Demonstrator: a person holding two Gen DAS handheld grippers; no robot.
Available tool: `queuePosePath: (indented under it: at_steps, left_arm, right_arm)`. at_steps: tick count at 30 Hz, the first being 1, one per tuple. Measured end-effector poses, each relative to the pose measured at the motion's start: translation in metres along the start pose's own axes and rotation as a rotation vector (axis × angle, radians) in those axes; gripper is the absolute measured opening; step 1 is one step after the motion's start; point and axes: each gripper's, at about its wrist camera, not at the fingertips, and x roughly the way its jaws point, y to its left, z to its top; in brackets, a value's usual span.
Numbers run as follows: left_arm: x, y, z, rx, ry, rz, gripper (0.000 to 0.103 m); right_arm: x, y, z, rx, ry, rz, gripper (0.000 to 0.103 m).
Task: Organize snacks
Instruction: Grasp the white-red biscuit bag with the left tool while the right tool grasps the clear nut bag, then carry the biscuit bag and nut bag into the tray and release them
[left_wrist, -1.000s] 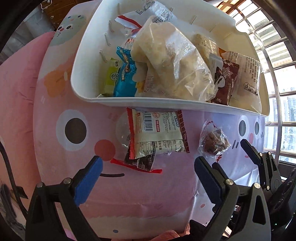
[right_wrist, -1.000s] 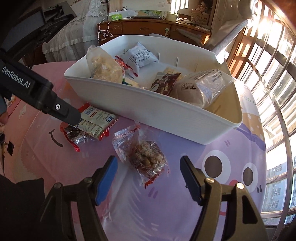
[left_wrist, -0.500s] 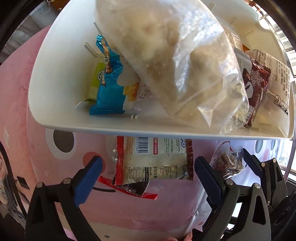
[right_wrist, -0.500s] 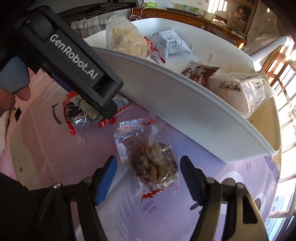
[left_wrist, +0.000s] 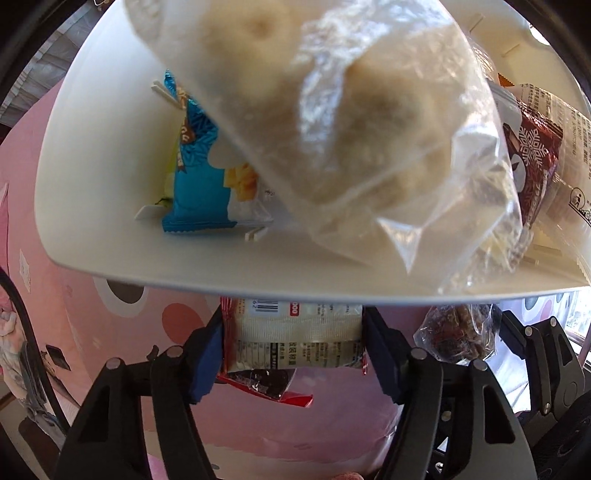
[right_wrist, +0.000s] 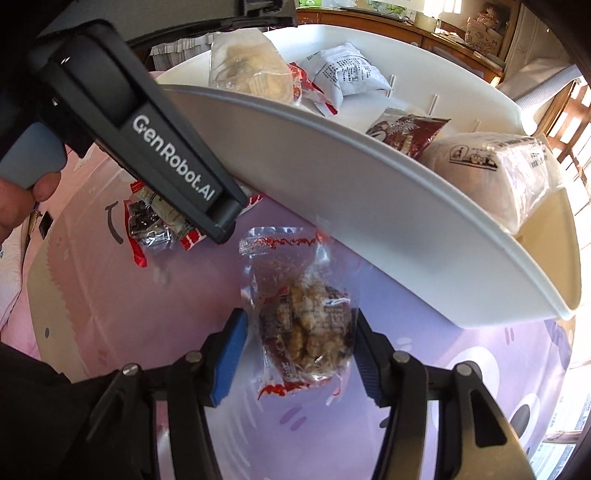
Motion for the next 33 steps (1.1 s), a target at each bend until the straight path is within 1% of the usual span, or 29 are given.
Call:
queuePosePath:
  at_steps: [1,2,6,13,15,19,23,27,30,33]
  left_arm:
    - [0.0,0.0,-0.002,-0.001,0.001,-0.005,0.065]
    - [0.001,0.002,-0.005,-0.005,0.001,-0.007,0.061]
    - [-0.002,0.005,-0.011,-0.013,-0.011,-0.002,0.055]
    - [-0.013,0.02,-0.031,-0.024,-0.035,-0.009,0.054]
    - [-0.019,0.024,-0.042,-0.03,-0.037,-0.015,0.054]
    - [-0.037,0.034,-0.058,-0.059,-0.054,-0.023,0.054]
    - [-0.06,0.044,-0.073,-0.094,-0.077,-0.021,0.054]
    - [-0.082,0.065,-0.072,-0.128,-0.12,-0.027,0.055]
    - [-0.103,0.07,-0.066,-0.141,-0.164,-0.029,0.055]
    - [-0.129,0.078,-0.05,-0.147,-0.223,-0.037,0.055]
  right_arm:
    - [-0.001,-0.002,0.0,0.006,-0.002,0.004,0.053]
    - [-0.002,-0.003,0.0,0.01,-0.004,0.008,0.048]
    - [-0.004,-0.006,0.0,0.02,0.001,0.022,0.046]
    - [-0.021,0.0,0.0,0.007,-0.024,0.042,0.046]
    - [-0.028,0.001,0.002,-0.001,-0.035,0.055,0.046]
    - [-0.047,0.007,0.008,-0.014,-0.067,0.09,0.046]
    - [-0.065,0.016,0.02,-0.039,-0.11,0.103,0.046]
    - [-0.083,0.017,0.035,-0.047,-0.161,0.114,0.046]
    - [-0.092,0.017,0.048,-0.055,-0.202,0.095,0.046]
    - [-0.097,0.013,0.062,-0.049,-0.235,0.07,0.046]
